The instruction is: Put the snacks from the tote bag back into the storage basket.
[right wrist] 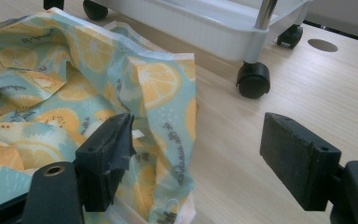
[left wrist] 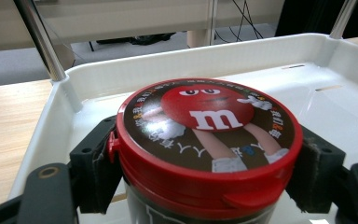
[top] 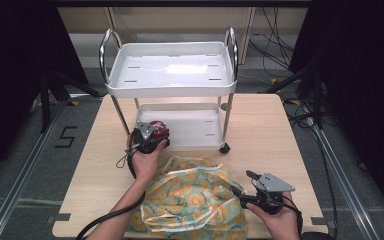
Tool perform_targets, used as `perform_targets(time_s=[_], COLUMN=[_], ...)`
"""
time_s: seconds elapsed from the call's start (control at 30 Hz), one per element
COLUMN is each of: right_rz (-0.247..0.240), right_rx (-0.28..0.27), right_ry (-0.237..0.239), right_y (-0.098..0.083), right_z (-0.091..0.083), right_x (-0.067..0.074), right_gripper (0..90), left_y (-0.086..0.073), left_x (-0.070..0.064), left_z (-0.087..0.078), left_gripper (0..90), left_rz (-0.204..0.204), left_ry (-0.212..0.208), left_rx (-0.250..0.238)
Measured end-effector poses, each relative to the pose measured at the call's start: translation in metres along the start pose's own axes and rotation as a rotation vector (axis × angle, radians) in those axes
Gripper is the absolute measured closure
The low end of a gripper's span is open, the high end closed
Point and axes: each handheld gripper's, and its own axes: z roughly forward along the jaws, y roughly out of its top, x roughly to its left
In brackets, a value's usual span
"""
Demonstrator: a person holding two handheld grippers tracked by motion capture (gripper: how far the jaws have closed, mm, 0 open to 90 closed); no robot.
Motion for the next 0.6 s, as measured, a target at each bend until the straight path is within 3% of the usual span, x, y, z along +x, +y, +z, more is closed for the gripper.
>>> perform_targets(time_s=[0.37,0.4,0.6], right_rz=[0.017,0.049,0.052], right_rx=[0.012,0.024,0.026], right_ry=[0.007,0.006,0.008], right_y=[-0.0002,-0.0004,-0.0002], right_z=[0.0001,-0.0009,-0.0009], right_x=[0.001,0.0036,0.0039], right_gripper=[26.3,26.3,26.2], left_y=[-0.0013,-0.0012,-0.0005], left_x=[0.0001,0.0001,0.0003], left_z=[0.0009,0.0009,0.0008], left_gripper=[23.0,23.0,22.9], left_rz=[-0.007,-0.006,-0.009], left_ry=[-0.004,-0.006,-0.009], left_rx=[0.012,0.013,0.022])
